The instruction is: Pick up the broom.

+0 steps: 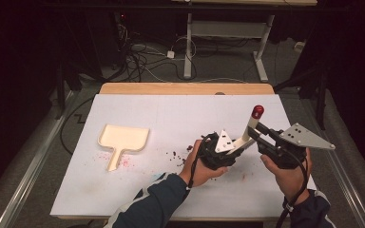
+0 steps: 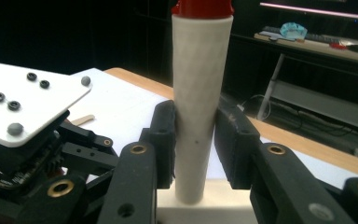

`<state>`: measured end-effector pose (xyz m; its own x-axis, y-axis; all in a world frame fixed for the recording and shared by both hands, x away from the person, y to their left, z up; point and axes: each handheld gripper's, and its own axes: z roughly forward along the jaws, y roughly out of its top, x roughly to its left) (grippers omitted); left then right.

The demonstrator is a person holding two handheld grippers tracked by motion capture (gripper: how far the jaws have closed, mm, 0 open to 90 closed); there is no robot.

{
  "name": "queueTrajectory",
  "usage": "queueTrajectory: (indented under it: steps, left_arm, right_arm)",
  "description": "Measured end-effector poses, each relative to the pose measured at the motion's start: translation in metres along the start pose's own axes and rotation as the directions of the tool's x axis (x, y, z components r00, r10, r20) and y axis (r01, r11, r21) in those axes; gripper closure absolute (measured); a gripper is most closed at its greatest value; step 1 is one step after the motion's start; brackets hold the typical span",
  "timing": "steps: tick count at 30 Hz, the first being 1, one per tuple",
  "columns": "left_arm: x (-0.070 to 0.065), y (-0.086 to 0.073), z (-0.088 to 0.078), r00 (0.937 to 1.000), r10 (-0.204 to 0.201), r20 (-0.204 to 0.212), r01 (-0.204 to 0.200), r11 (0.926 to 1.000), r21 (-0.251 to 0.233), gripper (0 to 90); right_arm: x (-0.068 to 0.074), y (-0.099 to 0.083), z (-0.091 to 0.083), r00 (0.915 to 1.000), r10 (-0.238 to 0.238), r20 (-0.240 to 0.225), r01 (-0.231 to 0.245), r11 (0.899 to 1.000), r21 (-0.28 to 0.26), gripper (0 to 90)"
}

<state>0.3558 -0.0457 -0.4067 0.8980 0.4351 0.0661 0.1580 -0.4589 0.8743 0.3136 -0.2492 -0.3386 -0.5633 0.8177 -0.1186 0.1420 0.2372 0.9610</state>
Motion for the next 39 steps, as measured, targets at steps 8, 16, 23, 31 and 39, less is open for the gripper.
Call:
queueTrajectory:
  steps: [8, 16, 23, 31, 39]
  left_arm:
    - [0.009, -0.014, -0.041, 0.9957, 0.05, 0.078, -0.052, 0.9983, 0.026, 65.7]
    - [0.006, -0.031, -0.091, 0.9818, 0.091, 0.167, -0.098, 0.9944, 0.038, 65.6]
    - [-0.003, -0.052, -0.106, 0.9553, 0.141, 0.26, -0.164, 0.9841, 0.069, 65.6]
    - [-0.005, -0.056, -0.105, 0.9238, 0.166, 0.345, -0.202, 0.977, 0.069, 65.4]
    - [0.006, -0.057, -0.11, 0.9459, 0.173, 0.275, -0.198, 0.9778, 0.068, 48.7]
  right_arm:
    - [0.013, 0.005, 0.0, 0.9815, -0.055, -0.183, 0.054, 0.999, -0.008, 61.1]
    - [0.035, -0.005, 0.018, 0.8901, -0.196, -0.411, 0.258, 0.961, 0.1, 46.4]
    - [0.052, -0.018, 0.032, 0.7751, -0.209, -0.596, 0.377, 0.911, 0.17, 39.2]
    - [0.065, -0.038, 0.047, 0.6566, -0.137, -0.742, 0.436, 0.871, 0.225, 53.2]
    - [0.063, -0.038, 0.046, 0.6784, -0.149, -0.719, 0.424, 0.88, 0.217, 66.6]
